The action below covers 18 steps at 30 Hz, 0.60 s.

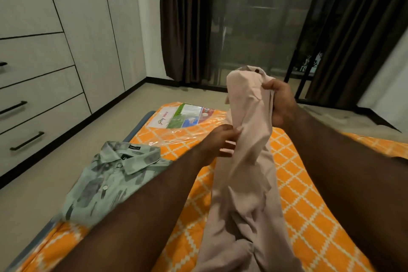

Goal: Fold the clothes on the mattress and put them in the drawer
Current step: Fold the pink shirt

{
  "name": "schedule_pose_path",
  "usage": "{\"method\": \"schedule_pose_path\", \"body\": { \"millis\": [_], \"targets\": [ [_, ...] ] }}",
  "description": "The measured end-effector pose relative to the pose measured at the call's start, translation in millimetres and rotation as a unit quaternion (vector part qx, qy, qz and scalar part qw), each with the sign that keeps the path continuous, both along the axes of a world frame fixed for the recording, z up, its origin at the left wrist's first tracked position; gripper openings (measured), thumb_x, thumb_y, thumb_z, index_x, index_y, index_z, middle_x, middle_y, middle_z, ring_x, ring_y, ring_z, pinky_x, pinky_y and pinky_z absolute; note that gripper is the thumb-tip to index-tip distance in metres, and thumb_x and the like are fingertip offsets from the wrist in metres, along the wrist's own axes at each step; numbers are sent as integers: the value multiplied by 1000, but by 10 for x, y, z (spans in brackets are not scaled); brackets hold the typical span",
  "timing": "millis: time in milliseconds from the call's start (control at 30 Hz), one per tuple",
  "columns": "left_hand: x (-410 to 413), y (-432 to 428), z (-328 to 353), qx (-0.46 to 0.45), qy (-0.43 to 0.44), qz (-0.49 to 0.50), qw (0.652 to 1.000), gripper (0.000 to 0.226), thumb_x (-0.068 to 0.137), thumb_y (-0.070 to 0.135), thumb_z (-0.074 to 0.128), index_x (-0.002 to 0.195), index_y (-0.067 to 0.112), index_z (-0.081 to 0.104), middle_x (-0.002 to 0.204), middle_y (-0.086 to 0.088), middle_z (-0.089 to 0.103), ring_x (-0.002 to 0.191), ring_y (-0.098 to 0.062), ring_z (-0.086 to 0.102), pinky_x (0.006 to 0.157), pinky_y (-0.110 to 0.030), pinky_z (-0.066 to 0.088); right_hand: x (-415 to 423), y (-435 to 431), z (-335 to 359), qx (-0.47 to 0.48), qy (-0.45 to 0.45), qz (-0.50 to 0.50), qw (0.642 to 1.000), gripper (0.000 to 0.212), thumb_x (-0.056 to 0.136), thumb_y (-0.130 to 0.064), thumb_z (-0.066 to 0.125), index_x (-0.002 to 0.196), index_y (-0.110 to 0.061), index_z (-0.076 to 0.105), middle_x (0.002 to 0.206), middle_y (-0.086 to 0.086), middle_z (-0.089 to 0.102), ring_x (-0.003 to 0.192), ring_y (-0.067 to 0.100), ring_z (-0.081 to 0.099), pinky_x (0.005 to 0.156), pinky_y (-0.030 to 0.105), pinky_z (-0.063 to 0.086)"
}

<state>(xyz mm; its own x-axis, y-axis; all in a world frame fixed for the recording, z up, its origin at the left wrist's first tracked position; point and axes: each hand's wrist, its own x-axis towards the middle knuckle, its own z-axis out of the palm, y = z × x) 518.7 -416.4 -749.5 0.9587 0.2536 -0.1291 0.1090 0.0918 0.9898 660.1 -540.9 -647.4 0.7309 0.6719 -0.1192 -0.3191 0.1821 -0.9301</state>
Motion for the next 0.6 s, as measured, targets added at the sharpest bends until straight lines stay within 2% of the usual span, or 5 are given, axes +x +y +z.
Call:
{"method": "schedule_pose_path", "body": {
  "millis": [100,233,367,433,600],
  "targets": [
    [57,-152,-8,-11,-10,-52,999,27,96,38,66,118,23,68,104,-2,71,94,-23,67,82,-38,55,107,-39,72,4,-24,12,1000,66,75,-33,70,138,-16,63,138,18,62,126,39,59,112,50,39],
    [154,-174,-217,-84,-48,-64,993,47,89,32,72,129,8,66,125,-15,70,111,-31,67,96,-44,55,260,-26,-43,-15,-53,-19,998,50,83,-28,71,130,-12,68,99,10,71,87,25,68,89,40,54],
    [159,-122,-365,-175,-67,-43,981,38,97,39,61,126,16,66,125,-9,71,108,-22,70,87,-34,59,386,-40,-372,-41,-35,-30,998,13,93,-14,60,101,-12,70,88,11,72,71,24,69,75,35,58],
    [231,-77,-443,-201,-80,-34,976,46,94,41,62,133,16,63,133,-10,66,116,-23,67,90,-34,57,446,-44,-558,-53,-9,-14,998,18,92,-13,57,106,-10,67,85,11,72,71,25,70,72,34,59],
    [483,74,-610,-192,-96,-18,977,45,99,23,59,143,19,54,138,-9,63,118,-25,64,92,-36,57,664,144,-775,-58,-12,-26,998,49,84,-9,57,132,-7,63,107,18,68,96,36,68,94,49,56]
  ]
}}
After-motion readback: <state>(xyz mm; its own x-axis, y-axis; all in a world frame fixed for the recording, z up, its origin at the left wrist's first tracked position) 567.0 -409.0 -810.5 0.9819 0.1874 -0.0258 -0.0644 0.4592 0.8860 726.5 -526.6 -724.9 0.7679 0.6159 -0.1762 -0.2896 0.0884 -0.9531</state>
